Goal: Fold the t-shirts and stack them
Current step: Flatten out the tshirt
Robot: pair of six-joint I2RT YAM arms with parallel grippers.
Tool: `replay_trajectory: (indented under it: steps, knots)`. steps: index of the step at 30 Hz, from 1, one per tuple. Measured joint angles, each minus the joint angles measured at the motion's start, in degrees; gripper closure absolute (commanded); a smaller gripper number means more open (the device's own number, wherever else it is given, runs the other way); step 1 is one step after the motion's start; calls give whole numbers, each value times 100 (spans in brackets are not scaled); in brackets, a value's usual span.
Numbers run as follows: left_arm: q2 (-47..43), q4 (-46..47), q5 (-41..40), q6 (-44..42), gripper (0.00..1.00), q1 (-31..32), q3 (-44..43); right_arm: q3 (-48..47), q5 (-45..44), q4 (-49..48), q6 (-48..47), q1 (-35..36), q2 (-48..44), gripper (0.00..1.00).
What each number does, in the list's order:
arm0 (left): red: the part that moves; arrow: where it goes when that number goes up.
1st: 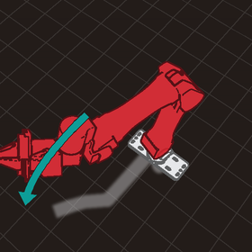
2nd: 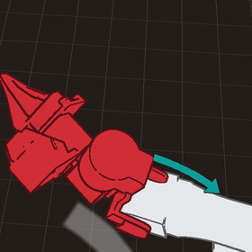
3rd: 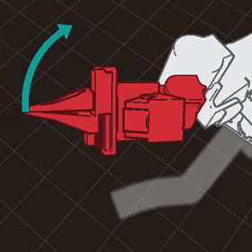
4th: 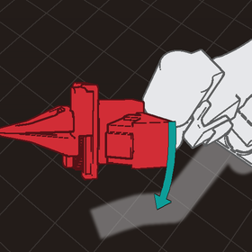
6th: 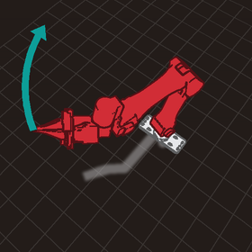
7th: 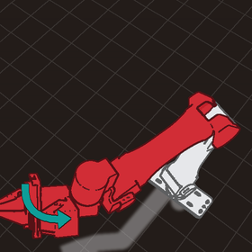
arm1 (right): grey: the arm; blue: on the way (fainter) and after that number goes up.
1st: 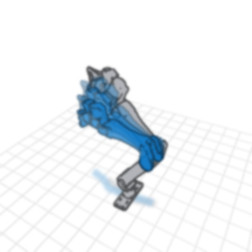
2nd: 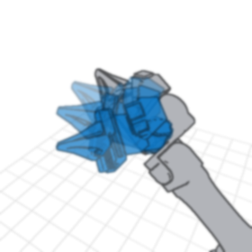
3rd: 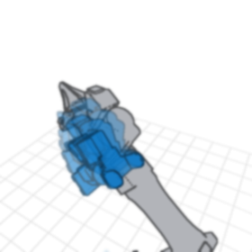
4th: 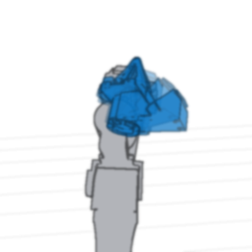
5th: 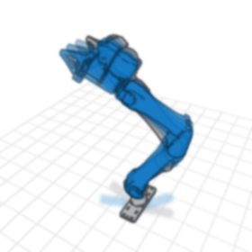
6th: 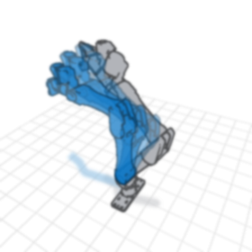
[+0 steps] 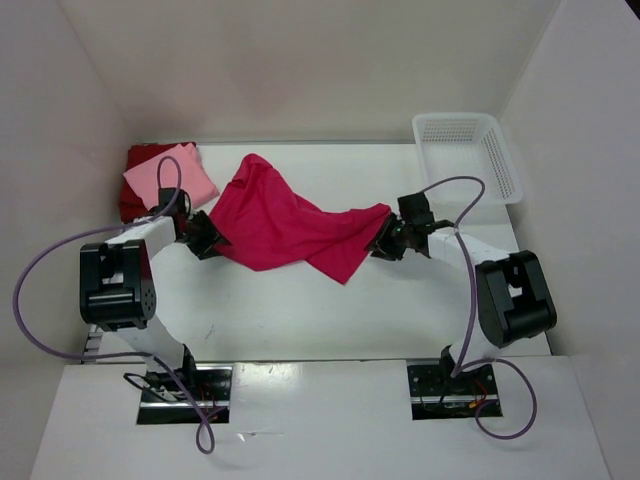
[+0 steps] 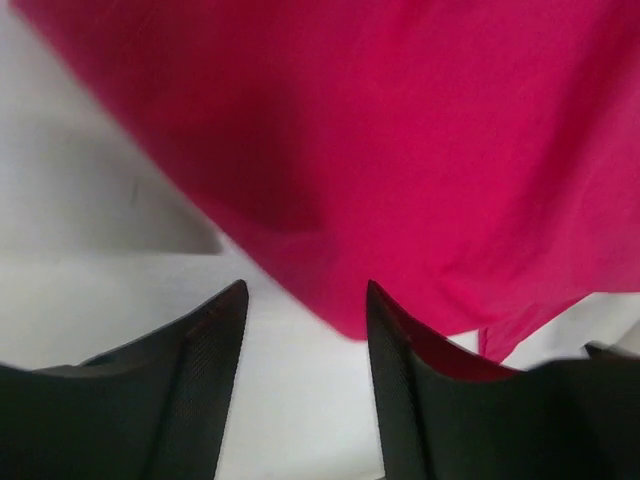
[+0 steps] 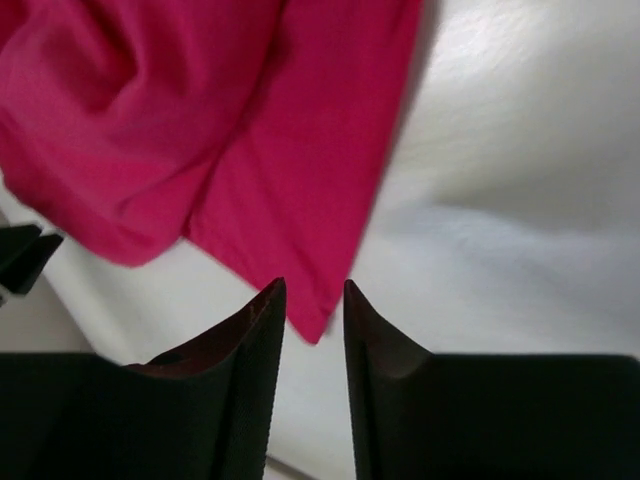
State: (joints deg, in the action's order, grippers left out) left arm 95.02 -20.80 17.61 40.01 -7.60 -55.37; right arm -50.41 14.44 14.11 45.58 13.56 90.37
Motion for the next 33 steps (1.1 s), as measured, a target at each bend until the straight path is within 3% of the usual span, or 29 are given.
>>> replay_trajectory:
  steps: [1,2,4,7,10,13,18,20,21,22,23,25,28,31,32,33]
  knots:
    - [94,90,52,13,59,0,-44,87,2,-44,63,153,-94,67]
    - [216,214,90,72,75,0,-90,188,-4,-81,146,317,-197,67]
    - [382,345,140,114,84,0,-144,426,-4,-205,323,645,-367,66]
    - [468,428,195,116,95,0,-173,833,4,-369,643,1073,-455,53]
    - [457,446,225,114,100,2,-273,1075,2,-385,887,1309,-439,50]
    - [367,439,247,111,100,4,-315,1102,42,-540,1049,1394,-321,50]
    - [55,214,267,81,100,81,-339,1051,146,-901,1248,1397,85,68]
    - [-13,85,236,61,93,133,-393,903,175,-994,1294,1405,306,76]
    - [-31,24,199,44,85,146,-413,811,197,-1036,1296,1405,415,80]
    - [-39,-48,166,22,61,162,-426,723,201,-1080,1294,1405,518,86]
    - [-42,-101,87,0,48,184,-422,669,192,-1113,1287,1405,592,92]
    - [-83,-140,-50,0,28,179,-315,643,173,-1130,1259,1405,645,93]
    - [-188,-153,-179,81,28,66,-61,625,140,-1106,1187,1405,643,96]
    - [-44,-98,-247,111,38,-17,-48,568,74,-1010,1060,1405,614,96]
    - [46,-52,-254,122,43,-31,-50,555,55,-977,1019,1405,590,96]
    - [155,-2,-260,136,61,-39,-68,544,31,-931,984,1405,549,96]
